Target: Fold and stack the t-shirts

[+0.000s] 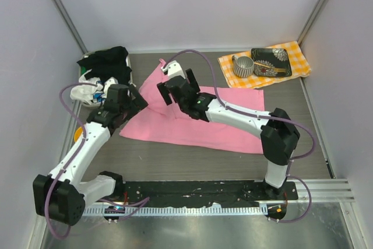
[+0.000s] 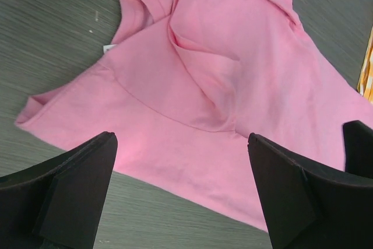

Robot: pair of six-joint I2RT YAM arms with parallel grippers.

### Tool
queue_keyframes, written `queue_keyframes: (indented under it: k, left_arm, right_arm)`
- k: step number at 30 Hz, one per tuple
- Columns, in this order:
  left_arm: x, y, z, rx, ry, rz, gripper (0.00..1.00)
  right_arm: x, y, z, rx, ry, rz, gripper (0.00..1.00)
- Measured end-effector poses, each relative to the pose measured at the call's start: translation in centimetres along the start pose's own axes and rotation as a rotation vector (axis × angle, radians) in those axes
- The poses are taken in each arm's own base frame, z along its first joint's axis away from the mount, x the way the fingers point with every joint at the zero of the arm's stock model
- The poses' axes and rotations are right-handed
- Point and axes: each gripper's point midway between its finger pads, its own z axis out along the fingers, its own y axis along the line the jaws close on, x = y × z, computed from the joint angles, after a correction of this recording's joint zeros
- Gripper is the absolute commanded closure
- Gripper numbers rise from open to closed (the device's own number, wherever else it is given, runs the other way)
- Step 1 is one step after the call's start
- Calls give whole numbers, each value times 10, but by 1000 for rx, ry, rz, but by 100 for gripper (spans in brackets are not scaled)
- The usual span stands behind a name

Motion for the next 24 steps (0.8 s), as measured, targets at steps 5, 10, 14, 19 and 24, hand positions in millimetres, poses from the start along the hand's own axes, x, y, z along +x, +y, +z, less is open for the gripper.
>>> queue_keyframes:
  k: [5, 10, 14, 19, 24]
  left_arm:
    - [20, -2, 24, -11, 21, -3, 0]
    - [51, 15, 58, -25, 54, -36, 0]
    - [67, 18, 73, 10, 64, -62, 0]
    - [64, 16, 73, 56, 22, -81, 0]
    - [56, 10, 64, 94, -13, -103, 1]
  right_arm:
    - [-10, 9, -5, -81, 6, 69, 1]
    - [15, 34, 24, -148, 104, 98, 0]
    - [43, 50, 41, -232, 204, 142, 2]
    - [53, 66, 66, -333, 268, 224, 12]
    - [60, 77, 81, -387, 303, 276, 26]
